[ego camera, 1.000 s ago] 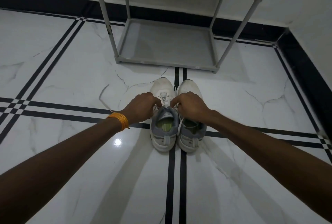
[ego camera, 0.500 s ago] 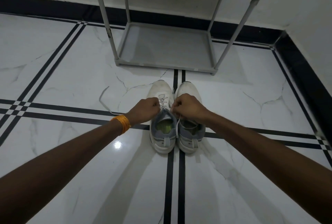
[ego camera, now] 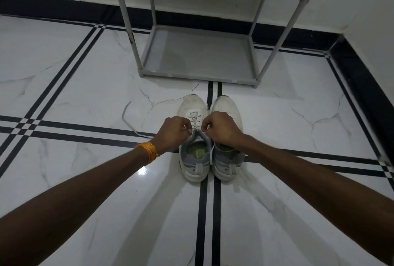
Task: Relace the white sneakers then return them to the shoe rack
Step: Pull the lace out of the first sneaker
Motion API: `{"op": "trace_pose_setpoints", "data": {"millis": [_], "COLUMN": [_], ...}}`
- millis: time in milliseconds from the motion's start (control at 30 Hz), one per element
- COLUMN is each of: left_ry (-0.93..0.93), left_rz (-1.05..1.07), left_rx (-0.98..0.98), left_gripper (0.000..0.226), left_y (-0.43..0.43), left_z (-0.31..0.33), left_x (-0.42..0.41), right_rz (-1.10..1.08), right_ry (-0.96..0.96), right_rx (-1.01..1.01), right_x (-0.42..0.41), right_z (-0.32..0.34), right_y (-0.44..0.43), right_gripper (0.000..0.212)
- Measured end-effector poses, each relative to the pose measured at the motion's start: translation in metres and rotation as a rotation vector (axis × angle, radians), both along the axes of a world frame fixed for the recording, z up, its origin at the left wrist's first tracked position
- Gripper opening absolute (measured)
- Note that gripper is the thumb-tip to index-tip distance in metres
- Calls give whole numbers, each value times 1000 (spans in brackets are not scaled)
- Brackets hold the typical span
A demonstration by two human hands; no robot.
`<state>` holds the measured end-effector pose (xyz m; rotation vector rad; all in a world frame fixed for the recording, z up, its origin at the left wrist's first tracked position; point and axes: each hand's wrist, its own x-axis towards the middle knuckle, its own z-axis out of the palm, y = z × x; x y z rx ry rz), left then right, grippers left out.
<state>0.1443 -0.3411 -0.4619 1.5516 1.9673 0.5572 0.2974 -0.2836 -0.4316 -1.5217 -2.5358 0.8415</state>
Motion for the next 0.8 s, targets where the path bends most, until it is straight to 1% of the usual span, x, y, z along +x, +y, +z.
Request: {"op": "trace_pose_setpoints", "data": {"millis": [200,267,300,367,400,467,533,600,633,667,733,800], "left_ry": [-18,8,55,164,187,154,115,121,133,142,142,198], "left_rz": [-45,-116,-161,-224,-235,-242,-275,-343,-376,-409,-476,-561], "left_rx": [-8,-46,-68,-69,-44,26,105,197,234,266,308,330], "left_gripper": [13,16,20,29,34,40,40,38,37,36,32,27], "left_y": [-1,0,2,8,12,19,27,33,35,37,37,36], "left_z": [2,10,16,36,49,79,108,130,137,143,147,148], "left_x": [-8,-16,-22,-33,-37,-41,-40,-35,-32,-29,-22,-14], "right_rz": [31,29,23,-16,-32,-53,-95,-160,-179,-167,-97,-22], "right_ry": [5,18,7,-42,-47,35,189,397,471,498,441,310], "right_rx": [-81,-186,-235,-363,-473,-673,-754,-746,-705,-636,-469,-257], "right_x": [6,12,16,22,24,25,22,17,14,12,5,-3], "right_z": [2,8,13,28,38,60,84,107,118,129,148,162], "right_y": [6,12,16,30,36,44,47,48,48,49,48,45], "right_gripper": [19,11,9,17,20,21,21,23,26,29,30,32]}}
